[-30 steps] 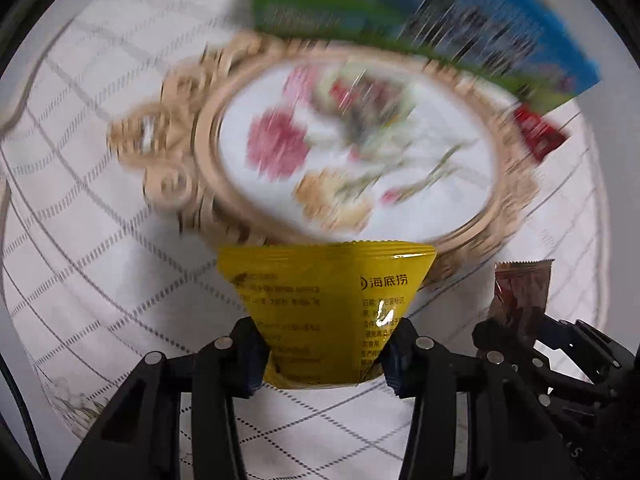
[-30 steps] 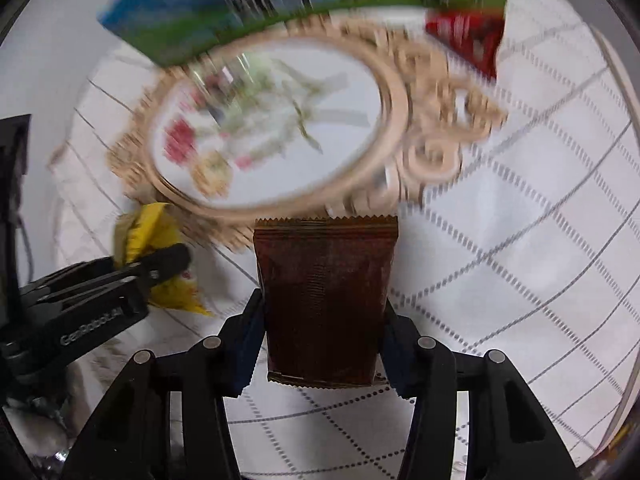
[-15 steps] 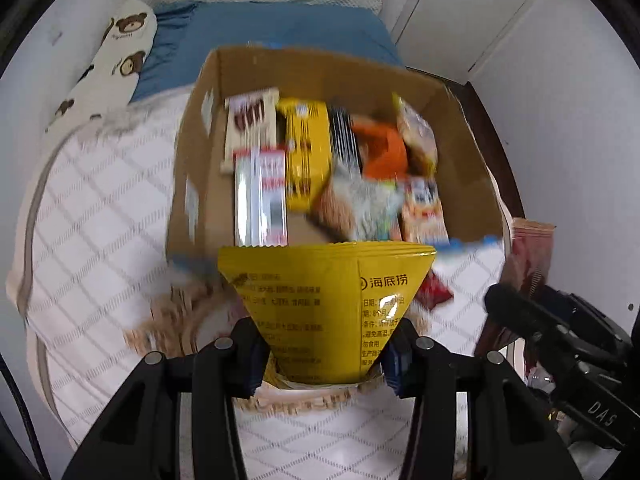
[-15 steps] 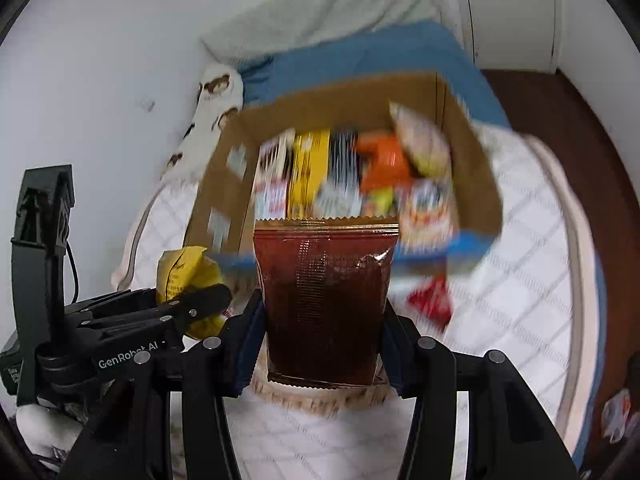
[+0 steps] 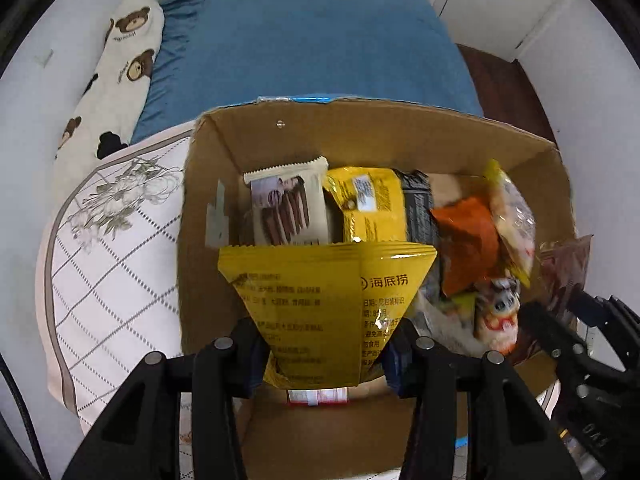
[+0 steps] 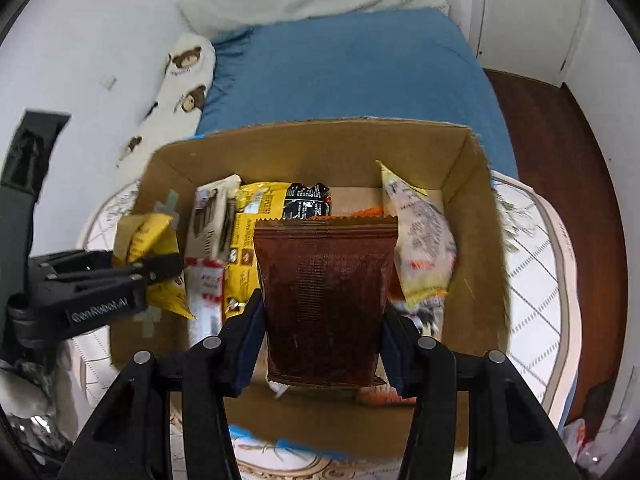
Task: Organize snacks
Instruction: 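Carry both packets into the box and open both tools, then grasp the green-white candy bag with left tool while right tool grasps the red triangular candy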
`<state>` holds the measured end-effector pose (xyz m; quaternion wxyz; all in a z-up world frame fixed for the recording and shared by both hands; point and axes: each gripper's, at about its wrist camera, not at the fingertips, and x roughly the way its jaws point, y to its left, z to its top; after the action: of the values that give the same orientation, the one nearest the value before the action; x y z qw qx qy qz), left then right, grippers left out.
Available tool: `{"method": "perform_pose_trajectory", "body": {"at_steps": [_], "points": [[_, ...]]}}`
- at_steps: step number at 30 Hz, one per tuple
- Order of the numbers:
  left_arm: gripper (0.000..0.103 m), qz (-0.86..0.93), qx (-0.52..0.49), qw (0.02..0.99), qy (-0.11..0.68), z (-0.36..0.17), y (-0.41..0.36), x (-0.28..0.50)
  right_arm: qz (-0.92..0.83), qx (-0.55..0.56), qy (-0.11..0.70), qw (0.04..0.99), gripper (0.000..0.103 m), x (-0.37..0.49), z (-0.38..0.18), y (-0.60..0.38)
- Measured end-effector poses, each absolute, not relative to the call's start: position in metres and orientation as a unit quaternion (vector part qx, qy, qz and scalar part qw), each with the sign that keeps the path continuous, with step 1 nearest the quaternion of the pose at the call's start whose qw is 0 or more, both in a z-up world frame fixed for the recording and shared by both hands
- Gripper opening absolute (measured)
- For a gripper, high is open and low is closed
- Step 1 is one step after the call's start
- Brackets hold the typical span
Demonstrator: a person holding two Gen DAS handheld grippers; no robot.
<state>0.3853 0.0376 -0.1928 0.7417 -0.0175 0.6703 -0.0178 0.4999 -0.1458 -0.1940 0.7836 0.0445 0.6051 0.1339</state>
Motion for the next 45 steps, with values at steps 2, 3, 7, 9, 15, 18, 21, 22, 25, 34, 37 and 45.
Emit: {"method": "perform_pose_trajectory", "body": {"at_steps": [2, 3, 7, 9, 15, 18, 21, 22, 25, 34, 37, 45], "points": [[0.043, -0.018, -0.023, 0.733, 0.679, -0.203, 0.039, 0.394, 0.139, 0.048, 0.616, 0.774, 0.054, 0.510, -0.207, -0.140], [0.043, -0.019, -0.027, 0.728, 0.684, -0.207, 0.041, 0.398, 0.141, 0.049, 0.619, 0.771, 0.054, 0.514, -0.211, -0.137], [0.047, -0.030, -0.052, 0.703, 0.709, -0.229, 0.044, 0.414, 0.151, 0.061, 0.633, 0.757, 0.055, 0.531, -0.229, -0.127], [0.056, -0.028, -0.060, 0.697, 0.714, -0.238, 0.047, 0.419, 0.153, 0.071, 0.647, 0.744, 0.059, 0.538, -0.241, -0.125], [0.083, -0.034, -0.053, 0.705, 0.707, -0.239, 0.042, 0.423, 0.130, 0.061, 0.656, 0.741, 0.095, 0.542, -0.253, -0.132], [0.084, -0.033, -0.051, 0.713, 0.699, -0.236, 0.040, 0.421, 0.124, 0.064, 0.655, 0.743, 0.095, 0.540, -0.252, -0.141], [0.084, -0.033, -0.043, 0.725, 0.687, -0.229, 0.036, 0.414, 0.111, 0.058, 0.645, 0.754, 0.095, 0.535, -0.246, -0.149], [0.084, -0.031, -0.040, 0.728, 0.683, -0.226, 0.035, 0.413, 0.108, 0.057, 0.641, 0.758, 0.095, 0.533, -0.243, -0.151], [0.084, -0.025, -0.033, 0.746, 0.664, -0.217, 0.035, 0.403, 0.095, 0.047, 0.628, 0.771, 0.095, 0.524, -0.232, -0.159], [0.084, -0.024, -0.037, 0.789, 0.613, -0.174, 0.029, 0.359, 0.076, 0.027, 0.587, 0.805, 0.095, 0.485, -0.191, -0.178], [0.084, -0.023, -0.032, 0.806, 0.590, -0.154, 0.026, 0.345, 0.072, 0.025, 0.572, 0.817, 0.095, 0.469, -0.176, -0.183], [0.084, -0.031, -0.033, 0.844, 0.534, -0.103, 0.018, 0.295, 0.080, 0.023, 0.535, 0.840, 0.095, 0.423, -0.136, -0.189]]}}
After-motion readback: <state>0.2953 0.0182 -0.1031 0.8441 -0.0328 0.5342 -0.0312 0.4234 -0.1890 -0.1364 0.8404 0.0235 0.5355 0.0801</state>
